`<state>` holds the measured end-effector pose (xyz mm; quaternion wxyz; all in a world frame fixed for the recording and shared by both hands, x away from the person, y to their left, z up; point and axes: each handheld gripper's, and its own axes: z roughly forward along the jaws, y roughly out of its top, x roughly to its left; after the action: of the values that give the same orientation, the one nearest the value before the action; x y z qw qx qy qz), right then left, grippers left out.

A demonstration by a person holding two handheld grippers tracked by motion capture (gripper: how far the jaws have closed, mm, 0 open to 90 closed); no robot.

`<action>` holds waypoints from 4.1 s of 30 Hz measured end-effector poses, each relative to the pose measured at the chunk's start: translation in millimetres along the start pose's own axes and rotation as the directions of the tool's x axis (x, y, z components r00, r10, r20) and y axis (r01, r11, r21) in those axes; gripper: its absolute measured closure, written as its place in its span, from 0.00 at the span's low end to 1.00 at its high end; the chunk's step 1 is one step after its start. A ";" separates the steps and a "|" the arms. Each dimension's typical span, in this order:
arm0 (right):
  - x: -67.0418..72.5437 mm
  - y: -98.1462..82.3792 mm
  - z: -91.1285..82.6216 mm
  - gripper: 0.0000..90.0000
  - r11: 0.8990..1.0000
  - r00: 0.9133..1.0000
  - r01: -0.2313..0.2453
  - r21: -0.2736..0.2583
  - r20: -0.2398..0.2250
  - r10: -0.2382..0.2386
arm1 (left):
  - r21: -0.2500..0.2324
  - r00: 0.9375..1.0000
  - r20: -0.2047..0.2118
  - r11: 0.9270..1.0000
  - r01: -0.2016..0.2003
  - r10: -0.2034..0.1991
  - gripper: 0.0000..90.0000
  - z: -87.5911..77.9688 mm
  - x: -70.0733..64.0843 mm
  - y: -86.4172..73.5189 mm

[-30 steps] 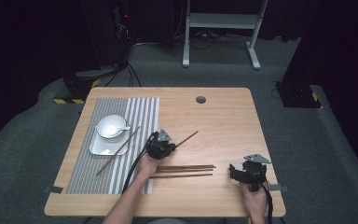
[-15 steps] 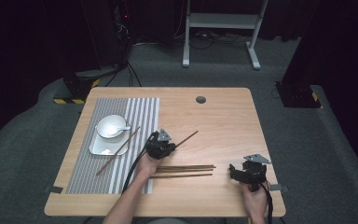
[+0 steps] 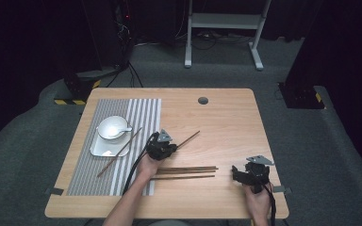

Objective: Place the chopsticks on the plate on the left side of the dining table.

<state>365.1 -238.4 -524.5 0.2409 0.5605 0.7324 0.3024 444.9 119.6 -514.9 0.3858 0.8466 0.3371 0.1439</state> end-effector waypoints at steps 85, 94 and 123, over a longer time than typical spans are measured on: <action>-0.1 -0.2 -0.1 0.17 1.000 1.000 0.002 -0.001 -0.001 -0.002 | -0.046 0.999 -0.035 0.999 0.009 -0.011 0.94 -55.8 5.2 -3.3; 0.0 -0.1 -0.1 0.17 1.000 1.000 0.001 0.000 -0.001 -0.001 | -0.050 0.999 -0.048 0.999 0.010 -0.012 0.94 -62.8 6.9 -6.0; 0.0 -0.1 -0.1 0.17 1.000 1.000 0.000 -0.001 -0.001 0.000 | -0.057 0.993 -0.118 0.998 0.010 -0.017 0.94 -89.0 10.7 -18.9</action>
<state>364.9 -238.4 -524.5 0.2409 0.5602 0.7325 0.3027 399.2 185.4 -470.4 0.3897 0.8231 0.3611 0.2007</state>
